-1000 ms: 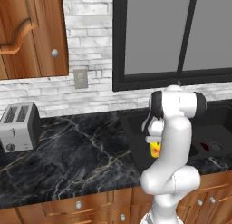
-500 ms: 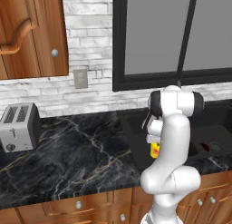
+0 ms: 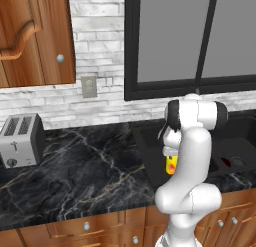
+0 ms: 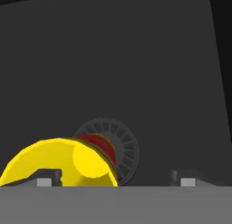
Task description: Move any existing items from the left basin to the right basin for drying. Then move the cup from the counter to the left basin of the sink for washing.
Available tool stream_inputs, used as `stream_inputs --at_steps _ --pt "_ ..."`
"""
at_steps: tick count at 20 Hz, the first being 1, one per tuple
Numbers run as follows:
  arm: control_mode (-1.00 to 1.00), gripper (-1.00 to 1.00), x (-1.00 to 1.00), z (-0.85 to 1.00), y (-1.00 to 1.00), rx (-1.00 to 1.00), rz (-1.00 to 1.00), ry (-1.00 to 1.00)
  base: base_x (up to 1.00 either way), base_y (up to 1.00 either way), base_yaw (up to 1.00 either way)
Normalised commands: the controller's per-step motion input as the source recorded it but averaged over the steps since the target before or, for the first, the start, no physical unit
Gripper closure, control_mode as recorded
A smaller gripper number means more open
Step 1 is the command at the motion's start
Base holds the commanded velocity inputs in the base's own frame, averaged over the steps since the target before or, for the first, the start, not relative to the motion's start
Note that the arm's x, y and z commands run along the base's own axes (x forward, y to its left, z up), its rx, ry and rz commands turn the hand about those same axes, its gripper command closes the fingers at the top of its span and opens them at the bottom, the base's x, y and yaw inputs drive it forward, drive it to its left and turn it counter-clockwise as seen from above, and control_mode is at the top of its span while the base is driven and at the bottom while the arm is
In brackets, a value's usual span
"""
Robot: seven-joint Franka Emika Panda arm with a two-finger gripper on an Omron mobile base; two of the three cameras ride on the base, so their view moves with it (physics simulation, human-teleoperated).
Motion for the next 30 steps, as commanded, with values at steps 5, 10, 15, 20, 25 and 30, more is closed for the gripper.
stream_inputs --at_steps 5,10,15,20,25,30 --pt "-1.00 -1.00 0.00 0.49 0.00 0.00 0.00 -0.03 0.00 0.00 0.00" --pt "-1.00 -1.00 0.00 0.53 0.01 -0.02 0.00 -0.03 0.00 0.00 0.00" --pt "-1.00 -1.00 0.00 0.58 0.14 -0.04 0.00 -0.02 0.00 0.00 0.00" --pt "-1.00 -1.00 0.00 0.58 0.21 -0.06 0.00 0.00 0.00 0.00 0.00" --pt "-1.00 -1.00 -0.01 0.61 0.23 -0.07 0.00 0.00 0.00 0.00 0.00" --pt "-1.00 -1.00 -0.08 0.59 0.24 -0.08 0.00 0.00 0.00 0.00 0.00"
